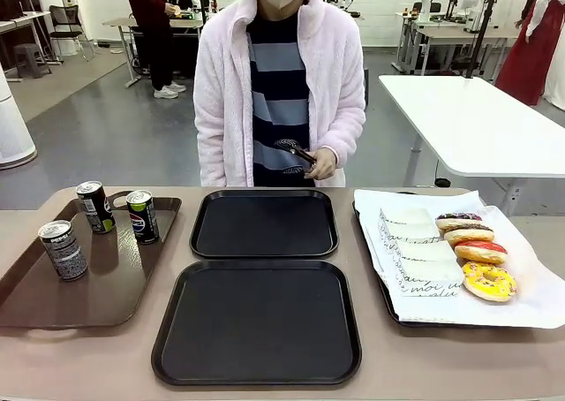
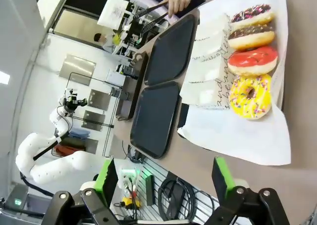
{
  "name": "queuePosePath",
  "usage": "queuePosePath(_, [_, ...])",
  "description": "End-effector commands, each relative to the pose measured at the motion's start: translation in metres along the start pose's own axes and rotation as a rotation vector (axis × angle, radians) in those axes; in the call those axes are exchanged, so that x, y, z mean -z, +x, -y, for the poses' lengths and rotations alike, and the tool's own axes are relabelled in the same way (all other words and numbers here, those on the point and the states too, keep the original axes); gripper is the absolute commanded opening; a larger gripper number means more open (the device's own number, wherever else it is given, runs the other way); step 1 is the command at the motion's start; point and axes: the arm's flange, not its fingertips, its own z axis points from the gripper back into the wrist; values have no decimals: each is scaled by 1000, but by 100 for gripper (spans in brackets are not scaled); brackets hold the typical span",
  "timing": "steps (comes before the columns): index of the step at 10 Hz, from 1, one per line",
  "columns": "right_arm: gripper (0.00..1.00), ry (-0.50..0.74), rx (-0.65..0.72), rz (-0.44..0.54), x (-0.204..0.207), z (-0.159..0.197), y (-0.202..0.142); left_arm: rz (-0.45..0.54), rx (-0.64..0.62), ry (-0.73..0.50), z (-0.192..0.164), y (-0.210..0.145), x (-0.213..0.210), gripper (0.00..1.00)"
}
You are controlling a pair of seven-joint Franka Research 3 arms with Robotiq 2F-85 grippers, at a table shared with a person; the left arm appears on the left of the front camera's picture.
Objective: Set up donuts and drinks on trays.
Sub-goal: Pick up one Pepsi coke and place it on the Flat Tray.
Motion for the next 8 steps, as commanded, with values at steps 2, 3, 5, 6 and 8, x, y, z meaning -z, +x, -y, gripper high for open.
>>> queuePosePath(2, [100,0,0,0,0,0,0,0,0,0,0,0,0,100])
queuePosePath(3, [100,0,0,0,0,0,0,0,0,0,0,0,0,100])
queuePosePath(5, [100,0,0,0,0,0,0,0,0,0,0,0,0,100])
queuePosePath(6, [100,0,0,0,0,0,0,0,0,0,0,0,0,100])
queuePosePath(8, [100,0,0,0,0,0,0,0,0,0,0,0,0,100])
